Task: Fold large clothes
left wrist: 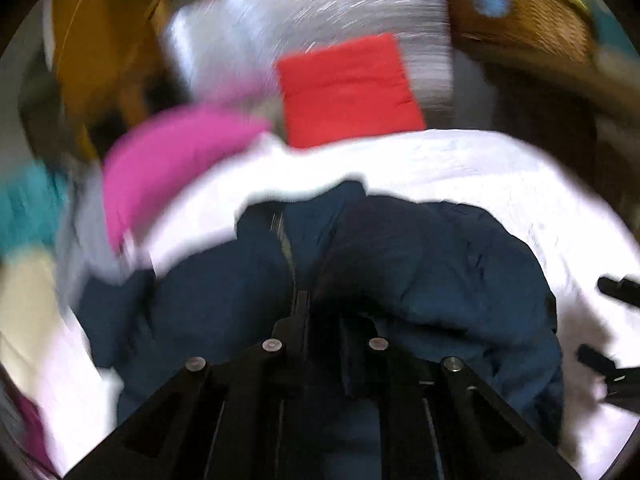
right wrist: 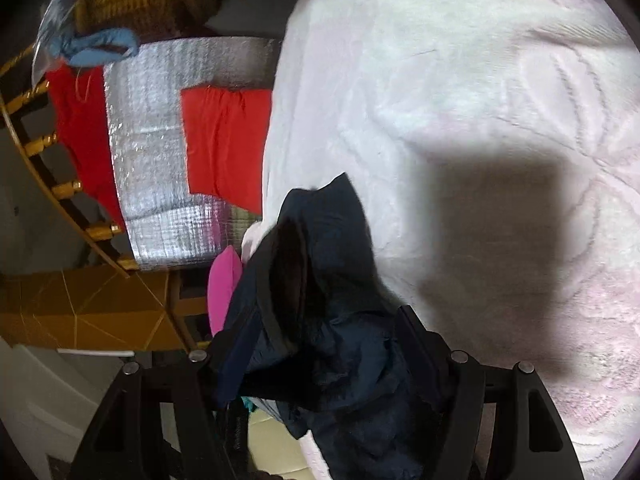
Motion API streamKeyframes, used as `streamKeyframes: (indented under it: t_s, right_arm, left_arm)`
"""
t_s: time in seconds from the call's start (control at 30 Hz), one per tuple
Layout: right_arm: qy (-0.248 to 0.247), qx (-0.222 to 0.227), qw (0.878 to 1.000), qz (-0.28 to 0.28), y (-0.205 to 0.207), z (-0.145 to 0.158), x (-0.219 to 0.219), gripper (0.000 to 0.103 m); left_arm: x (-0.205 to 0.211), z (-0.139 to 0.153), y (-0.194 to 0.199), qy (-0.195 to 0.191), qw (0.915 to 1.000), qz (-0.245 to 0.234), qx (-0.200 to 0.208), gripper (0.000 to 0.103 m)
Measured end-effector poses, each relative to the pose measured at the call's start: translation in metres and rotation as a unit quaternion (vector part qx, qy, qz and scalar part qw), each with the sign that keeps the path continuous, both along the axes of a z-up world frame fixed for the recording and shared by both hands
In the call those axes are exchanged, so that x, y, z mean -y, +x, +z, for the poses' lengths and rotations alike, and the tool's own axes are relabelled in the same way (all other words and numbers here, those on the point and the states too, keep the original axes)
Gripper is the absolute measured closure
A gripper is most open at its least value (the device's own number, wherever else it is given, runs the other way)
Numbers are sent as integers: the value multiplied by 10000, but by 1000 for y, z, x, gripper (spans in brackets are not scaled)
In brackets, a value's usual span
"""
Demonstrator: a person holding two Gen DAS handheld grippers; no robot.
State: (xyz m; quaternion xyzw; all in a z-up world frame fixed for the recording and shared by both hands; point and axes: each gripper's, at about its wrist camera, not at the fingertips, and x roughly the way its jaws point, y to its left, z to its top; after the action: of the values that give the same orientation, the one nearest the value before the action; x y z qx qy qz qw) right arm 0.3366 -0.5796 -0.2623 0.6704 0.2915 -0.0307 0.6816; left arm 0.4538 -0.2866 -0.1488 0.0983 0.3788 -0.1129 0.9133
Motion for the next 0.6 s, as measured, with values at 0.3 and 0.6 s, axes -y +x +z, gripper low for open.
streamKeyframes:
  t_s: [0.3, 0.6]
  right_arm:
    - [-488, -435, 9972, 364, 33, -12, -22, 40]
    - [-1074, -844, 9898, 394, 42, -12, -38, 57]
  left_arm:
    - [-118, -82, 13, -1294, 9673, 889, -1994, 47]
    - [-129, -15, -29, -1424, 9822, 796, -933, 21]
